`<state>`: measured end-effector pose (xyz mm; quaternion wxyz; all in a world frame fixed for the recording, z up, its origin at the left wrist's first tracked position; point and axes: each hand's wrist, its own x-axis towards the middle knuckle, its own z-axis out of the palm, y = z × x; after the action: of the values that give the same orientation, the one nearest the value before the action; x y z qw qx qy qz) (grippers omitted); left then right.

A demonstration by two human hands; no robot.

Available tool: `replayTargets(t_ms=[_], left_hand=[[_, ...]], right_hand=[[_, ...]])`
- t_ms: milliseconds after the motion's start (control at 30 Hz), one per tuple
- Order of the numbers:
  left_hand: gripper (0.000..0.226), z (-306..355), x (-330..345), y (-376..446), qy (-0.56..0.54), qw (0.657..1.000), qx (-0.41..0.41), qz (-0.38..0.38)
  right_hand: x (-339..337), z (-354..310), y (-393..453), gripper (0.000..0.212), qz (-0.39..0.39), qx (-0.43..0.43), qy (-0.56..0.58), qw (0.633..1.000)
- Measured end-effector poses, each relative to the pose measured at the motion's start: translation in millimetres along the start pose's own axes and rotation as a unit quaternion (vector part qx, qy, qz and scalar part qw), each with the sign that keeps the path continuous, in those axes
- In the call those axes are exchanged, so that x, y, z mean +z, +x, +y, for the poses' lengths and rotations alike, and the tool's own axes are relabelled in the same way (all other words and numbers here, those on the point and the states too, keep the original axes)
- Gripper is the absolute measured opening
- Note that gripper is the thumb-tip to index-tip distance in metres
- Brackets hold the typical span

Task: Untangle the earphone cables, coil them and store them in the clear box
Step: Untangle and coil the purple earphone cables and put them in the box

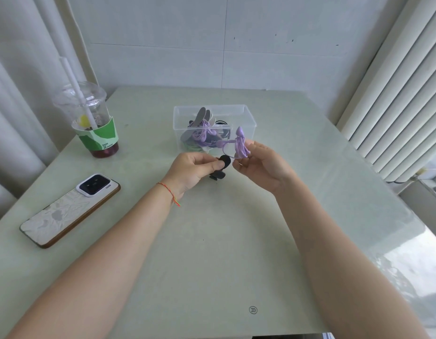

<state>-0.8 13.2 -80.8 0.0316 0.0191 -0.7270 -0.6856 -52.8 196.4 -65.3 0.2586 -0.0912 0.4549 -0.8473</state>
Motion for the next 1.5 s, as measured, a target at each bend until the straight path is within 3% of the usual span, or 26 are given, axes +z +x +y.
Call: replayTargets(t_ms=[167, 367, 533, 633, 900, 1033, 1200, 1333, 1500], left_hand=[[0.006, 2.5, 0.3, -0.8, 0.038, 0.999, 0.006, 0.002], [0.009, -1.2, 1.9, 2.4, 0.041, 0.999, -0.004, 0.005], [0.037, 1.4, 5.2, -0.1, 0.030, 0.998, 0.018, -0.051], [0.018, 3.9, 6.9, -2.9, 0.006, 0.997, 0.019, -0.069], [0.003, 5.5, 7.8, -7.3, -0.053, 0.994, -0.005, -0.093], [0.012, 4.3, 5.0, -6.9, -0.075, 0.991, -0.021, -0.106], [0.023, -0.1, 2.3, -3.0, -0.090, 0.992, -0.040, -0.083], [0.027, -1.0, 0.2, -1.1, -0.069, 0.991, -0.025, -0.113], [0.042, 1.3, -4.0, 2.0, -0.115, 0.984, -0.063, -0.122]], right_hand=[[1.6, -0.9, -1.8, 0.013, -0.044, -0.008, -0.060, 0.997], [3.7, -3.1, -4.0, 0.031, -0.087, -0.017, -0.075, 0.993], [4.7, 0.8, 0.4, 0.017, -0.026, -0.038, -0.181, 0.982], [5.2, -1.8, 0.1, 0.009, -0.013, -0.049, -0.229, 0.972], [19.2, 2.5, 0.7, 0.015, 0.094, -0.140, -0.450, 0.877], [24.0, 7.7, 1.5, 0.008, 0.113, -0.171, -0.528, 0.824], [27.1, 9.2, -0.6, 0.005, 0.110, -0.182, -0.558, 0.802], [28.5, 11.1, -1.0, 0.003, 0.108, -0.177, -0.596, 0.776], [28.7, 11.7, -1.7, 0.002, 0.112, -0.176, -0.582, 0.786]])
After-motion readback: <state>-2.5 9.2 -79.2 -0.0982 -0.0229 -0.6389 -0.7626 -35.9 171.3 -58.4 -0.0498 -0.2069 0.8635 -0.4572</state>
